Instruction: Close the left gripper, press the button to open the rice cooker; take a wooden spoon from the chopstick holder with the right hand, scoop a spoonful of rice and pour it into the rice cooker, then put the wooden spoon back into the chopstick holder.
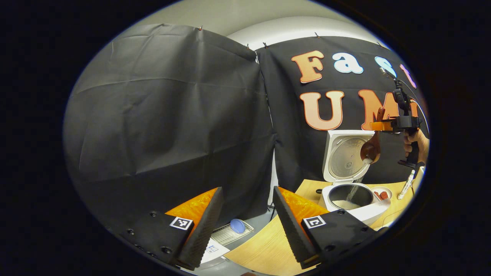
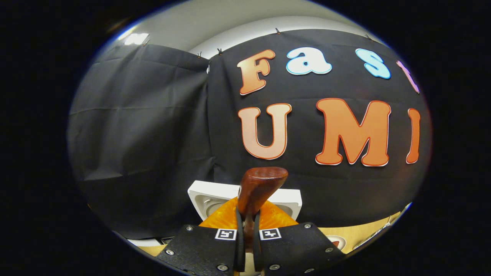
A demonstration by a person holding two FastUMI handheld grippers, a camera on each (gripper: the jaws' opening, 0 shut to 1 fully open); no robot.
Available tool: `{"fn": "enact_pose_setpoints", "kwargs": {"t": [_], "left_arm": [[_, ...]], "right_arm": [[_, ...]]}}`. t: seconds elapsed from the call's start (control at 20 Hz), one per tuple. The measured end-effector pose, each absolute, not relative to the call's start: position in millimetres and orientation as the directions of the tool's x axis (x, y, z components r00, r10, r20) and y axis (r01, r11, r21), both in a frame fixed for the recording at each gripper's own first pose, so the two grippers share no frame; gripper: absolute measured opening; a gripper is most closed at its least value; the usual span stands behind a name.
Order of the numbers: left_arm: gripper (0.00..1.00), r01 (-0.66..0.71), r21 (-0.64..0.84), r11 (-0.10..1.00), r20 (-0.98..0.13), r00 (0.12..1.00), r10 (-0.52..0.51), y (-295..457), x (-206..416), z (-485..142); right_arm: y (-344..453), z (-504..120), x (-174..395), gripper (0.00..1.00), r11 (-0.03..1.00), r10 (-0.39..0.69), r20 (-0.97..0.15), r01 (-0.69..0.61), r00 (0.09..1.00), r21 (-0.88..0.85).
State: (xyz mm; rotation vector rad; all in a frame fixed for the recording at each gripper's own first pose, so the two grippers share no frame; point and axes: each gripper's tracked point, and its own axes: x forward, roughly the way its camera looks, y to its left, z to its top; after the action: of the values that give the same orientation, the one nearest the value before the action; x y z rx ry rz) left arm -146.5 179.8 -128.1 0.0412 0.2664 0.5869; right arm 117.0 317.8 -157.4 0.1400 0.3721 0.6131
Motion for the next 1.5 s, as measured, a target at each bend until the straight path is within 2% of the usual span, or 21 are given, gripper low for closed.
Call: {"fn": "enact_pose_setpoints", "kwargs": {"t": [0.1, 0.2, 0.25, 0.3, 0.35, 0.45, 0.5, 0.7, 0.75, 0.8, 0.85, 1.0, 1.15, 1.2, 1.25, 1.3, 1.35, 1.4, 1.5], "left_arm": [[0.85, -0.540, 0.121, 0.833, -0.243, 0.798, 0.552, 180, -145, -130], [0.85, -0.533, 0.121, 0.837, -0.253, 0.799, 0.546, 176, -143, -133], [0.89, -0.530, 0.120, 0.839, -0.255, 0.801, 0.542, 174, -142, -133], [0.89, -0.527, 0.119, 0.841, -0.257, 0.802, 0.539, 173, -141, -134], [0.85, -0.525, 0.119, 0.843, -0.259, 0.803, 0.536, 171, -140, -135], [0.93, -0.515, 0.124, 0.848, -0.272, 0.804, 0.529, 167, -138, -138], [0.89, -0.510, 0.130, 0.850, -0.282, 0.803, 0.525, 165, -138, -142], [0.89, -0.490, 0.142, 0.860, -0.297, 0.808, 0.509, 156, -138, -143], [0.85, -0.484, 0.139, 0.864, -0.303, 0.810, 0.503, 152, -137, -145], [0.94, -0.477, 0.139, 0.868, -0.309, 0.811, 0.496, 148, -137, -145], [0.89, -0.470, 0.142, 0.871, -0.314, 0.813, 0.490, 145, -136, -146], [0.89, -0.436, 0.149, 0.888, -0.322, 0.827, 0.460, 128, -129, -147], [0.89, -0.383, 0.142, 0.913, -0.324, 0.853, 0.409, 103, -116, -146], [0.85, -0.363, 0.140, 0.921, -0.325, 0.862, 0.389, 93, -109, -147], [0.85, -0.340, 0.136, 0.931, -0.326, 0.872, 0.366, 83, -103, -147], [0.89, -0.315, 0.134, 0.939, -0.324, 0.882, 0.342, 72, -96, -147], [0.85, -0.291, 0.136, 0.947, -0.320, 0.892, 0.320, 61, -88, -145], [0.89, -0.267, 0.133, 0.955, -0.317, 0.901, 0.296, 50, -80, -144], [0.89, -0.216, 0.123, 0.969, -0.321, 0.915, 0.245, 25, -68, -144]], "right_arm": [[319, -156, 117, 0.08, 0.811, 0.585, -0.290, -0.549, 0.757, 0.204], [320, -156, 113, 0.08, 0.811, 0.583, -0.284, -0.565, 0.762, 0.149], [322, -156, 111, 0.08, 0.809, 0.584, -0.277, -0.576, 0.763, 0.121], [323, -155, 109, 0.08, 0.805, 0.588, -0.269, -0.586, 0.763, 0.094], [325, -153, 107, 0.08, 0.801, 0.590, -0.261, -0.595, 0.765, 0.068], [328, -151, 100, 0.07, 0.789, 0.600, -0.246, -0.615, 0.761, 0.021], [328, -150, 97, 0.08, 0.783, 0.604, -0.240, -0.622, 0.760, 0.003], [321, -153, 83, 0.07, 0.779, 0.614, -0.243, -0.625, 0.751, 0.036], [315, -153, 83, 0.07, 0.785, 0.612, -0.247, -0.615, 0.751, 0.072], [308, -153, 83, 0.08, 0.790, 0.609, -0.255, -0.603, 0.751, 0.109], [297, -155, 82, 0.08, 0.796, 0.604, -0.267, -0.584, 0.751, 0.159], [258, -161, 79, 0.07, 0.815, 0.578, -0.305, -0.516, 0.757, 0.265], [207, -175, 74, 0.08, 0.852, 0.519, -0.350, -0.443, 0.780, 0.278], [189, -181, 71, 0.08, 0.866, 0.495, -0.366, -0.416, 0.788, 0.277], [171, -187, 68, 0.07, 0.880, 0.470, -0.384, -0.388, 0.795, 0.274], [151, -193, 63, 0.07, 0.893, 0.444, -0.403, -0.358, 0.801, 0.271], [131, -198, 58, 0.08, 0.905, 0.419, -0.419, -0.330, 0.806, 0.270], [111, -202, 54, 0.08, 0.915, 0.395, -0.434, -0.304, 0.810, 0.265], [70, -212, 43, 0.07, 0.939, 0.334, -0.465, -0.245, 0.820, 0.242]]}}
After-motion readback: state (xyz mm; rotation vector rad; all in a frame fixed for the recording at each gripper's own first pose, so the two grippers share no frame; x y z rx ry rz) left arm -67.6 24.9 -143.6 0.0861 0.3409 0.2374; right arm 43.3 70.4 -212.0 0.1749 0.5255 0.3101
